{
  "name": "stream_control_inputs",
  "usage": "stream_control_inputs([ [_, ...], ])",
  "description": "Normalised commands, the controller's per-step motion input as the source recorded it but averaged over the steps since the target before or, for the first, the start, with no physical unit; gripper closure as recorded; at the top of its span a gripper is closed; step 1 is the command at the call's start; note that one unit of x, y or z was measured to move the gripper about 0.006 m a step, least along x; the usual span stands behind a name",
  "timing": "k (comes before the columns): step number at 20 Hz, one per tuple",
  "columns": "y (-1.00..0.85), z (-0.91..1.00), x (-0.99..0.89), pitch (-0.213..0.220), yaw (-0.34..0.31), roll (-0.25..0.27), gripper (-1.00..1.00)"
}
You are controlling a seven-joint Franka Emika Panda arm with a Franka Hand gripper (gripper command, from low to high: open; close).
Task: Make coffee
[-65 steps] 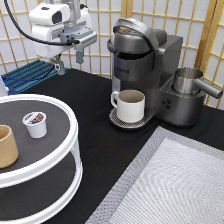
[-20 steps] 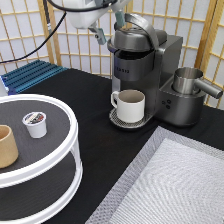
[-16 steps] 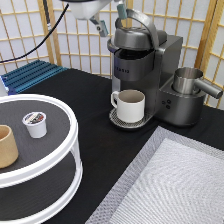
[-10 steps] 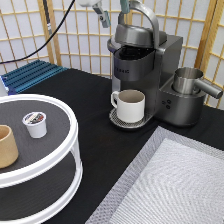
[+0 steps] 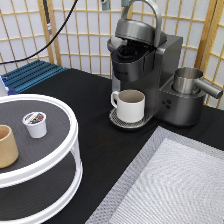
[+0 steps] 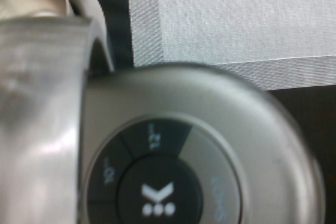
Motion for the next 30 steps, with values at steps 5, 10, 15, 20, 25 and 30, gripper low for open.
stream_control_inputs([
  [5, 0.66, 0.51, 0.58, 0.245, 0.006, -0.173, -1.0],
  [10, 0.64, 0.57, 0.59, 0.258, 0.02, -0.131, -1.0],
  [15, 0.32, 0.57, 0.6, 0.248, 0.031, -0.05, -1.0],
  [20, -0.71, 0.24, 0.09, 0.07, 0.004, 0.173, -1.0],
  [25, -1.0, -0.12, 0.0, -0.003, 0.0, 0.089, -1.0],
  [30, -1.0, -0.34, 0.0, -0.06, 0.0, 0.073, -1.0],
])
